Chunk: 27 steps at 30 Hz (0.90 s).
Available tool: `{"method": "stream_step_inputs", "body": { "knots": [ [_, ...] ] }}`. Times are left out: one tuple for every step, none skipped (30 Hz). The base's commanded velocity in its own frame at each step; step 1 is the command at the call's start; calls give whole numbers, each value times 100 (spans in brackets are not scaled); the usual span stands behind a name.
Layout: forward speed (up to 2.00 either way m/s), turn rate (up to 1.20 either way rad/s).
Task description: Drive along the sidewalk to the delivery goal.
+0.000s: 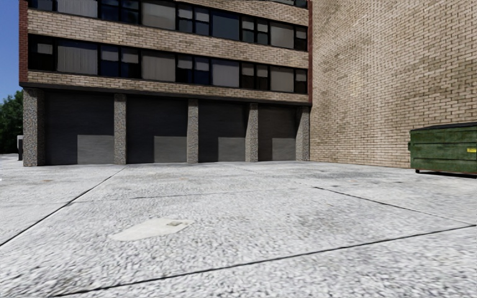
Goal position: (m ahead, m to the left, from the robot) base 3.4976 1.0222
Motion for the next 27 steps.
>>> {"method": "stream_step_inputs", "body": {
  "knots": [
    [199, 67],
    [199, 77],
    [199, 77],
    [199, 78],
    [199, 76],
    [199, 31],
    [199, 20],
    [199, 20],
    [199, 9],
    [199, 0],
    [199, 0],
    [199, 0],
    [199, 0],
    [199, 0],
    [199, 0],
    [199, 0],
    [199, 0],
    [199, 0],
    [199, 0],
    [199, 0],
    [199, 0],
    [199, 0],
    [199, 0],
    [199, 0],
    [199, 0],
    [199, 0],
    [199, 0]
  ]
}}
